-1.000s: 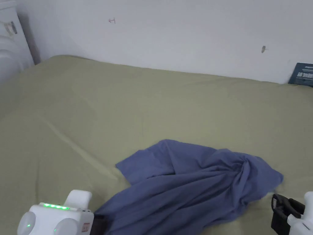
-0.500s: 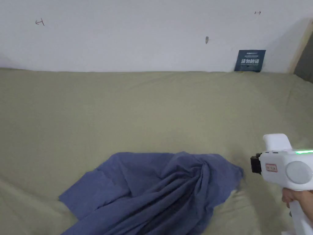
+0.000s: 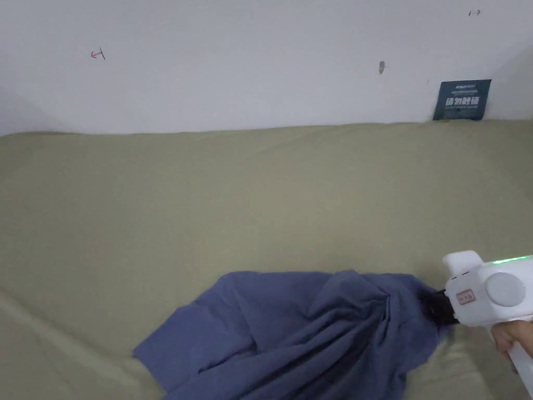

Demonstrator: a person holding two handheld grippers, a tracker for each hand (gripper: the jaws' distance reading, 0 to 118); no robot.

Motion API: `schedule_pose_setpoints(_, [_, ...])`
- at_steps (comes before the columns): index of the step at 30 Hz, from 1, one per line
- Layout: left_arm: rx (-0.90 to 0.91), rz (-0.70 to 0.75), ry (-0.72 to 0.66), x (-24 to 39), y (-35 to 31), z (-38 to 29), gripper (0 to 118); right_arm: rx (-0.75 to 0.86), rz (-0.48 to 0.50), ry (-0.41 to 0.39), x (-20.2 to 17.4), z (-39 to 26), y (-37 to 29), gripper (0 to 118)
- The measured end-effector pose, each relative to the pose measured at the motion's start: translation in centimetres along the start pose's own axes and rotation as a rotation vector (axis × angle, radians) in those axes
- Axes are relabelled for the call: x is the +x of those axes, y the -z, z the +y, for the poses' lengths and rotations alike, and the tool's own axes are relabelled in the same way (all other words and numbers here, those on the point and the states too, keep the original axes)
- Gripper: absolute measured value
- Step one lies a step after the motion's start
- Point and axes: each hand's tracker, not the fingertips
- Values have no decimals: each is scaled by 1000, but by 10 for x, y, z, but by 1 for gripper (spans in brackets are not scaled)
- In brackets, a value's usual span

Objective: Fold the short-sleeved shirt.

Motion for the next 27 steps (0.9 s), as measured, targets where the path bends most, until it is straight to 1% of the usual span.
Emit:
schedule_pose_setpoints(1, [0,-6,-12,-2,-2,1,0,31,-30,0,-2,2,-14,5])
schedule_pose_setpoints(2, [-2,-5,-17,-3,-7,2,0,22,-21,-2,-3,2,-25,5])
schedule_pose_setpoints(3, [11,13,-34,-5,-14,3,0,50,-14,3,4,-6,-44,5])
schedule_pose_setpoints(5, [64,4,-42,-14,-33,10,0,133,-37,16,14,-9,-82,5])
schedule_pose_setpoints(6, [102,26,-67,-19,-47,15,0,167,-30,38,21,-11,-104,5])
schedule_pose_setpoints(7, [140,32,-59,-22,-60,22,0,193,-15,55,20,-13,-126,5])
schedule_pose_setpoints(9, [205,76,-28,-29,-89,42,0,276,-35,79,27,-16,-174,5])
schedule_pose_setpoints(11, [256,104,-18,-35,-114,64,0,321,-4,90,39,-13,-207,5])
schedule_pose_setpoints(14, [338,160,-26,-43,-149,99,0,405,-32,93,44,-15,-259,5])
schedule_pose_setpoints(16, [397,173,-43,-48,-173,123,0,443,-40,103,51,-11,-282,5])
schedule_pose_setpoints(18, [440,126,-73,-52,-193,146,0,464,-48,102,56,-6,-304,5])
schedule_pose_setpoints(20, [466,125,-72,-50,-211,167,0,491,-49,108,61,0,-320,5])
schedule_pose_setpoints(22, [486,125,-62,-41,-227,186,0,518,-74,93,62,11,-334,5])
schedule_pose_setpoints(24, [495,125,-67,-36,-236,207,0,544,-98,90,60,20,-347,5])
schedule_pose_setpoints(27, [522,118,-95,-29,-247,236,0,574,-108,105,64,42,-357,5])
